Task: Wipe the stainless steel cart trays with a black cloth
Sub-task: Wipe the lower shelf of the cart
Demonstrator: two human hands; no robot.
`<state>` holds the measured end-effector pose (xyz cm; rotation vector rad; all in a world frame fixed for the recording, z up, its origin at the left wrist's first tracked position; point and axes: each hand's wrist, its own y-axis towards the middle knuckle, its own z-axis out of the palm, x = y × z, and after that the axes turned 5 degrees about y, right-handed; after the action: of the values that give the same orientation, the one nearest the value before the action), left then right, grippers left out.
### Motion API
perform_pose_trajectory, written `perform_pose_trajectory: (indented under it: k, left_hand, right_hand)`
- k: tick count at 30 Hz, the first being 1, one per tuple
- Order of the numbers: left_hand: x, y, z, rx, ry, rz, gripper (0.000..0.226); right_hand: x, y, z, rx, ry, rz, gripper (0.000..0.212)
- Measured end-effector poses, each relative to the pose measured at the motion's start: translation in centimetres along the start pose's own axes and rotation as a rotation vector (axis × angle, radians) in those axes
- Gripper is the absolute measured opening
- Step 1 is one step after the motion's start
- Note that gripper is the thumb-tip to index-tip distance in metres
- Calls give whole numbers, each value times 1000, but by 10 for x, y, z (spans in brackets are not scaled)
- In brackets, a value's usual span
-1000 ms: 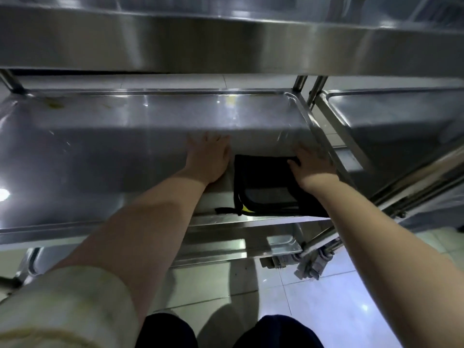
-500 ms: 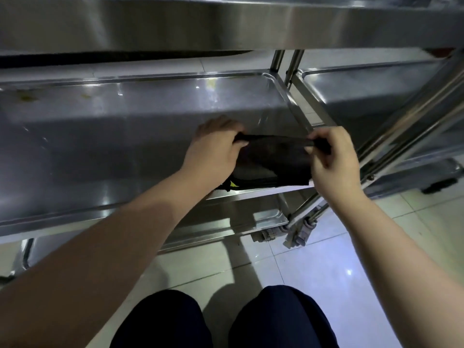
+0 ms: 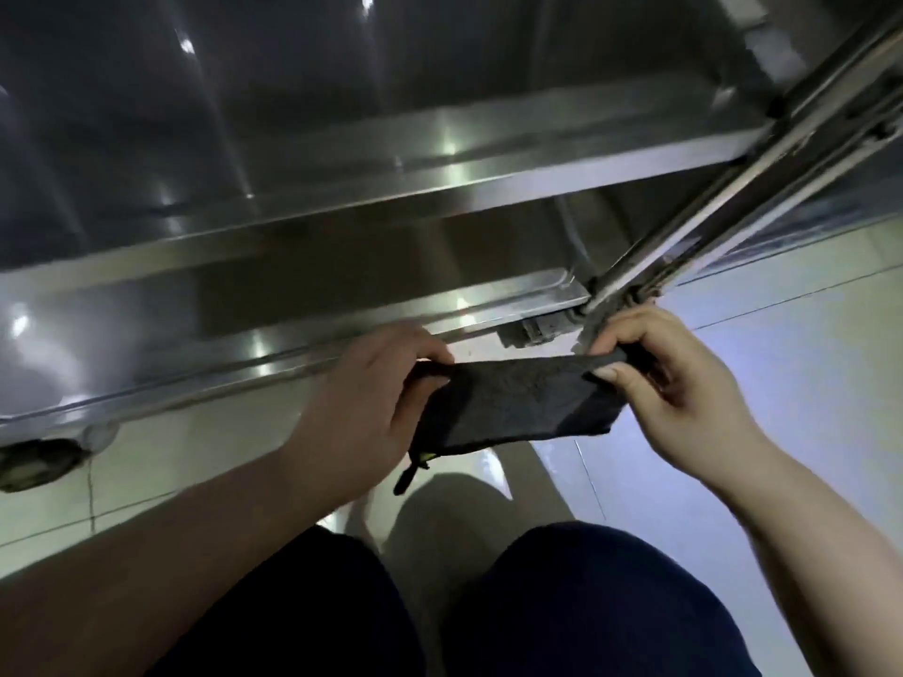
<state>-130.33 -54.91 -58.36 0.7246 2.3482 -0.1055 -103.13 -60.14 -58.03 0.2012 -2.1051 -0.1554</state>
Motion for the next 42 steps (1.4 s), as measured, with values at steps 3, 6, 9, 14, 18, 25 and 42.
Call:
perform_pose_trajectory:
  k: [3, 6, 9, 14, 18, 25, 42]
  left_hand:
    - [29, 4, 40, 136, -57, -136, 15]
    - [57, 55, 66, -76, -24, -152, 15]
    - [101, 131, 86, -161, 171, -361, 43]
    - [164, 127, 133, 139, 490, -714, 73]
    - [196, 111, 127, 14, 758, -467, 61]
    - [240, 129, 125, 92, 712, -477, 60]
    - [244, 130, 125, 47, 673, -488, 55]
  right_hand:
    - [-45, -5, 26, 10, -27, 90, 16]
    - [-79, 41, 38, -135, -122, 112, 14]
    - [-123, 122, 48, -199, -332, 209, 24]
    - [-175, 156, 113, 171, -458, 253, 53]
    - [-201, 143, 149, 356, -782, 254, 61]
    - [-216, 145, 153, 402, -841, 227, 60]
    - [-216, 261, 178, 314, -748, 276, 63]
